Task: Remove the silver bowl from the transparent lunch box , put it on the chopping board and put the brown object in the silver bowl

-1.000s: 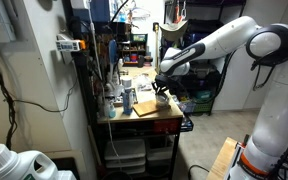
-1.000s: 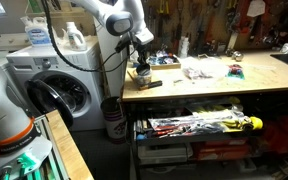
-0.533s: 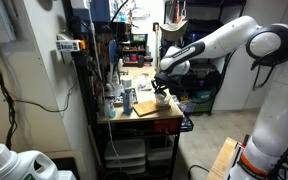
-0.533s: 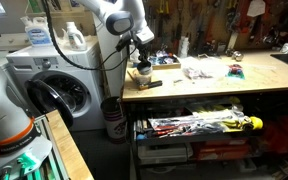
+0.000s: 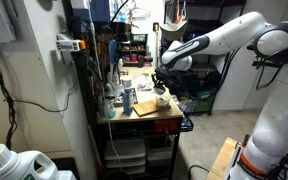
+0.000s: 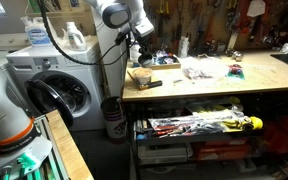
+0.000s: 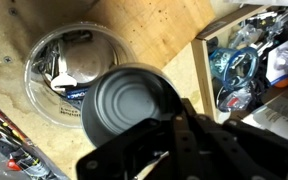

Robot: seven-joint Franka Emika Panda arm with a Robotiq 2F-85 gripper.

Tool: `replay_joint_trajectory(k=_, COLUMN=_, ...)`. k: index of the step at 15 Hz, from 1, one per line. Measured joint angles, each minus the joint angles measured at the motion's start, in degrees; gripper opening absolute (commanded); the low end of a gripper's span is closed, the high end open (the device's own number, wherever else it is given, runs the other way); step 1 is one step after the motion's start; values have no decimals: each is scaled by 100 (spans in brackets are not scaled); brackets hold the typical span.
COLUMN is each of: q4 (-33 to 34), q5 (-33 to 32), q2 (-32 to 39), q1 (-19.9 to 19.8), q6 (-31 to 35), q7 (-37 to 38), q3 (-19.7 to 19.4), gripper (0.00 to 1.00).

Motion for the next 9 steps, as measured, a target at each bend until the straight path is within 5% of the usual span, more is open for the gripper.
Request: replay_joint_trajectory(k=9, q4=179, q5=-413, q2=-357, q1=241, q6=-1101, q7=-650, q3=151, gripper=1)
